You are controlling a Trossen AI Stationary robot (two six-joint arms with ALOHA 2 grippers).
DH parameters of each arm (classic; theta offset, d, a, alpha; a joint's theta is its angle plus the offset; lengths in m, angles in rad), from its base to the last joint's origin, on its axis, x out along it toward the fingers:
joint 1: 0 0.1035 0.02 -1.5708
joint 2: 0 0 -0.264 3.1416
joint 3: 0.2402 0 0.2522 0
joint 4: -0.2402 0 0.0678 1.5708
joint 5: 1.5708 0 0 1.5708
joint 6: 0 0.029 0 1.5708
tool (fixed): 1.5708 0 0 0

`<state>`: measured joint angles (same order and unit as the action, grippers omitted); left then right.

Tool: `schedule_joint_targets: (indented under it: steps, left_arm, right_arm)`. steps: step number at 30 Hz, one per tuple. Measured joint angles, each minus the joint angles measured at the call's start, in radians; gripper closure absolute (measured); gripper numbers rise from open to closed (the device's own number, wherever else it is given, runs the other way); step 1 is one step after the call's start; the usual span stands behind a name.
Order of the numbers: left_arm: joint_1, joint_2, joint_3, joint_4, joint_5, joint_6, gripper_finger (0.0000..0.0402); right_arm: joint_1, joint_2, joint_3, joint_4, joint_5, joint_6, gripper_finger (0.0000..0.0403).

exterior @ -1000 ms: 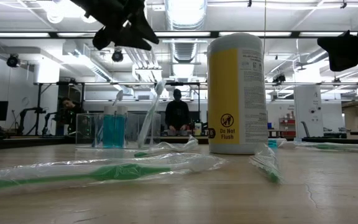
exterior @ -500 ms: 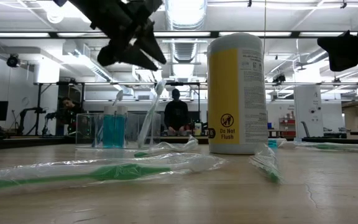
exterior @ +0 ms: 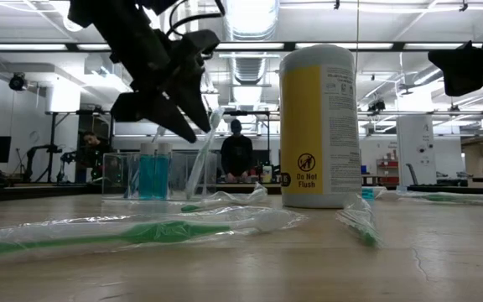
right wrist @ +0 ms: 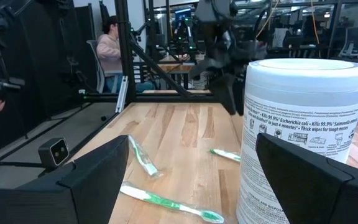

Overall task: Pick & Place toothbrushing station
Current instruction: Put the green toothbrush into the right section of the transparent organizer

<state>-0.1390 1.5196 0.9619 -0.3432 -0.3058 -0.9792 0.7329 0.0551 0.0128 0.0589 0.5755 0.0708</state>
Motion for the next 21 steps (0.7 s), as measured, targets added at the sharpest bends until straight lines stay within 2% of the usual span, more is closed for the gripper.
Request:
schedule_joint_targets:
  steps: [8, 16, 21]
  left_arm:
    - [-0.003, 0.052, 0.0, -0.013, -0.007, -0.1, 0.0245]
    - [-0.017, 0.053, 0.0, -0.012, -0.008, -0.09, 0.0211]
    - [-0.024, 0.055, 0.0, -0.012, -0.008, -0.093, 0.0205]
  right_arm:
    - [0.0, 0.0, 0.0, 0.0, 0.0, 0.0, 0.0054]
    - [0.0, 0.0, 0.0, 0.0, 0.0, 0.0, 0.0055]
    - [0.0, 0.0, 0.0, 0.0, 0.0, 0.0, 0.0054]
